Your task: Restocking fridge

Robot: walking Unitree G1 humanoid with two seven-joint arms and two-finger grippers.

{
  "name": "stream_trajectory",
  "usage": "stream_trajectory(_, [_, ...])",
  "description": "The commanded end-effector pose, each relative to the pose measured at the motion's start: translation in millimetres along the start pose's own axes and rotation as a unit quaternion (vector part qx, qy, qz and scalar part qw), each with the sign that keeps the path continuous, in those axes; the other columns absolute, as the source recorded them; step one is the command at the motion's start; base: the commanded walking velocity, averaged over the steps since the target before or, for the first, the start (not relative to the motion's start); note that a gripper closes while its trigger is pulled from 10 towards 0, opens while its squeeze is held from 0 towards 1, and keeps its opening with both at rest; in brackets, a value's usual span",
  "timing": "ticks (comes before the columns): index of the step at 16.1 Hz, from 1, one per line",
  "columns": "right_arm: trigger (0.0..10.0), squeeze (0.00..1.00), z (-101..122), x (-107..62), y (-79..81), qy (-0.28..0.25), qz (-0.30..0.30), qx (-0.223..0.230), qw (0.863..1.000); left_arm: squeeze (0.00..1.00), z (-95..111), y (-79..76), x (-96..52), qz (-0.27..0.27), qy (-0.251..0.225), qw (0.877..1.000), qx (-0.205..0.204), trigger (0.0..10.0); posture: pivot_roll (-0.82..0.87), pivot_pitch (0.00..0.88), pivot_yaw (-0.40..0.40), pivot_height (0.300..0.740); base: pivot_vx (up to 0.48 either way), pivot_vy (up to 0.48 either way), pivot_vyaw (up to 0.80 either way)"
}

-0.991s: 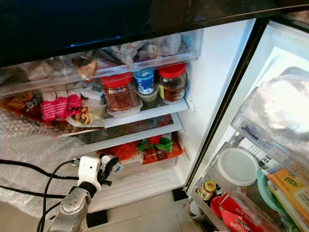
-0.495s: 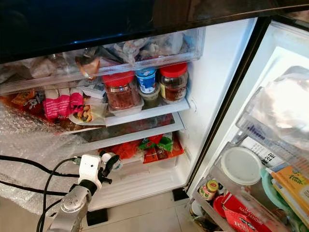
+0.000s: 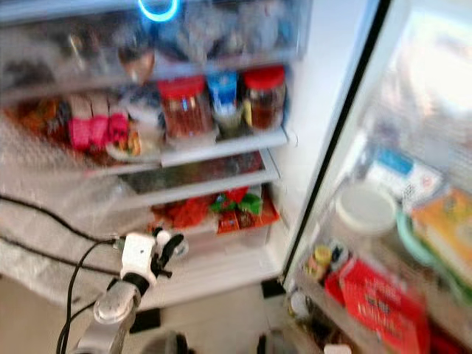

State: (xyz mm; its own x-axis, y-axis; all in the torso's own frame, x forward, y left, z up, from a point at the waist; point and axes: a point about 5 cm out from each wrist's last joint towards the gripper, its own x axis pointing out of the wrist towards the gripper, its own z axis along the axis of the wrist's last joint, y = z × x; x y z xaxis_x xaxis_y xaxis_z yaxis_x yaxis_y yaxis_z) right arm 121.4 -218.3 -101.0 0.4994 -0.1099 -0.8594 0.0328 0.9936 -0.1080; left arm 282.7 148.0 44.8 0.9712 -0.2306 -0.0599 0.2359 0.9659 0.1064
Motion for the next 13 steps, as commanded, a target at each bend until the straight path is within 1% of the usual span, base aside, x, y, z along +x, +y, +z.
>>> stream_trajectory(1, [10.0,0.00,-11,-1.7,9.7,0.018,0.014,0.003,1.000,0.00,1,1.7,0.1,-0.003,-0.002,1.000,0.016,10.0,-0.05,0.162,0.026,0.634,0.000,0.000,0.00])
stream_trajectory(3, [10.0,0.00,-10,-1.4,11.4,0.016,0.015,0.002,1.000,0.00,4,1.4,2.5,-0.004,-0.007,1.000,0.016,10.0,-0.05,0.158,0.027,0.634,0.000,0.000,0.00])
stream_trajectory(6, [10.0,0.00,-11,-1.7,9.3,0.018,0.016,0.001,1.000,0.00,8,0.4,3.8,-0.007,-0.015,1.000,0.024,10.0,-0.04,0.149,0.027,0.634,0.000,0.000,0.00])
stream_trajectory(9, [10.0,0.00,-10,-1.6,9.4,0.018,0.018,0.000,1.000,0.00,12,3.3,5.8,-0.002,-0.023,0.999,0.033,10.0,-0.04,0.142,0.029,0.634,0.000,0.000,0.00])
stream_trajectory(11, [10.0,0.00,-10,-1.7,9.7,0.017,0.019,-0.001,1.000,0.00,16,2.5,7.8,-0.012,-0.030,0.998,0.048,10.0,-0.04,0.135,0.031,0.634,0.000,0.000,0.00])
stream_trajectory(12, [10.0,0.00,-11,-1.7,10.0,0.017,0.020,-0.001,1.000,0.00,19,1.2,9.4,-0.021,-0.037,0.997,0.064,10.0,-0.04,0.128,0.032,0.634,0.000,0.000,0.00])
stream_trajectory(13, [10.0,0.00,-11,-1.7,10.3,0.017,0.021,-0.002,1.000,0.00,21,0.9,10.6,-0.023,-0.041,0.996,0.072,10.0,-0.04,0.127,0.034,0.634,0.000,0.000,0.00])
